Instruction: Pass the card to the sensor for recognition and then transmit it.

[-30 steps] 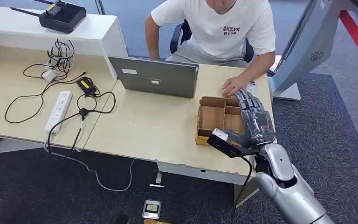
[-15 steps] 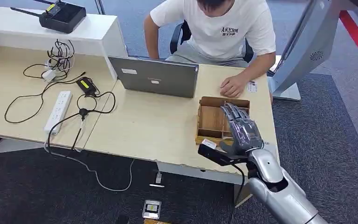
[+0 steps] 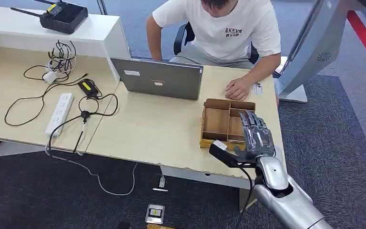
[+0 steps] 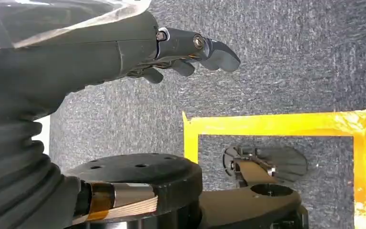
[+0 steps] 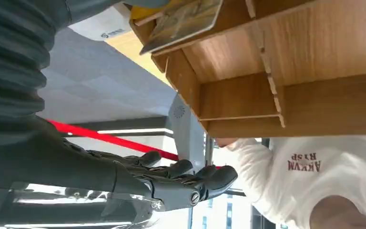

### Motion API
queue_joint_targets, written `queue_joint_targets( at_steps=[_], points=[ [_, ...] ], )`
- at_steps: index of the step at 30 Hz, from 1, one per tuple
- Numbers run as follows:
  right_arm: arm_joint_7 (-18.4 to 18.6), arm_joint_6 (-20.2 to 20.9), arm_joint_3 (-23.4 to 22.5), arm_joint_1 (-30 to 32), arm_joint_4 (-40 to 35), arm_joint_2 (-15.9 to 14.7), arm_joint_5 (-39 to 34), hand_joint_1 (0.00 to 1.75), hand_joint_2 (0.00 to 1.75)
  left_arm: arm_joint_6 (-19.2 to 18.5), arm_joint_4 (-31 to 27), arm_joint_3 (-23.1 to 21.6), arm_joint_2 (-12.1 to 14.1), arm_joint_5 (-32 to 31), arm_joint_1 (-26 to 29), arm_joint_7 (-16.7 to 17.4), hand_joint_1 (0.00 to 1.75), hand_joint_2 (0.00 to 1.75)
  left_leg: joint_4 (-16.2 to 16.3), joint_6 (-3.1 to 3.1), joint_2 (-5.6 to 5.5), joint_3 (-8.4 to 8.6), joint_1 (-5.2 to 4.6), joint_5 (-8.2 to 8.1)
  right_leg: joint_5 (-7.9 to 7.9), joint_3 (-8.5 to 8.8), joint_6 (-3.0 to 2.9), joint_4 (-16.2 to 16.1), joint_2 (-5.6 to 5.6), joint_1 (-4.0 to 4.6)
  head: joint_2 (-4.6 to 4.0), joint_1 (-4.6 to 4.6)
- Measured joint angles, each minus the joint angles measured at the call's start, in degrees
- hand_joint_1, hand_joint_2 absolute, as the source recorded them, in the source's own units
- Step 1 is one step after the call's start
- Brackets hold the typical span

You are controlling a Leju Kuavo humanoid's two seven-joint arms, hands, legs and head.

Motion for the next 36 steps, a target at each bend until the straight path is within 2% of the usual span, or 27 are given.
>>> queue_joint_targets(
  at_steps=[14,36],
  points=[
    [-2.0,-1.2,0.4,-1.2,5.5,1.4,-1.9,0.00,1.75,0.2,-0.3,0.0,0.0,0.7,0.1,-0.5,0.00,1.75,0.0,0.00,0.00,0.00,0.00,0.00,0.00,0.00,0.00,0.0,0.00,0.00,0.00,-0.02],
    [-2.2,-1.5,1.2,-2.7,11.0,2.8,-4.4,0.00,1.75,0.6,-0.7,0.0,0.0,1.2,0.1,-0.4,0.00,1.75,0.0,0.00,0.00,0.00,0.00,0.00,0.00,0.00,0.00,0.0,0.00,0.00,0.00,0.00]
  ],
)
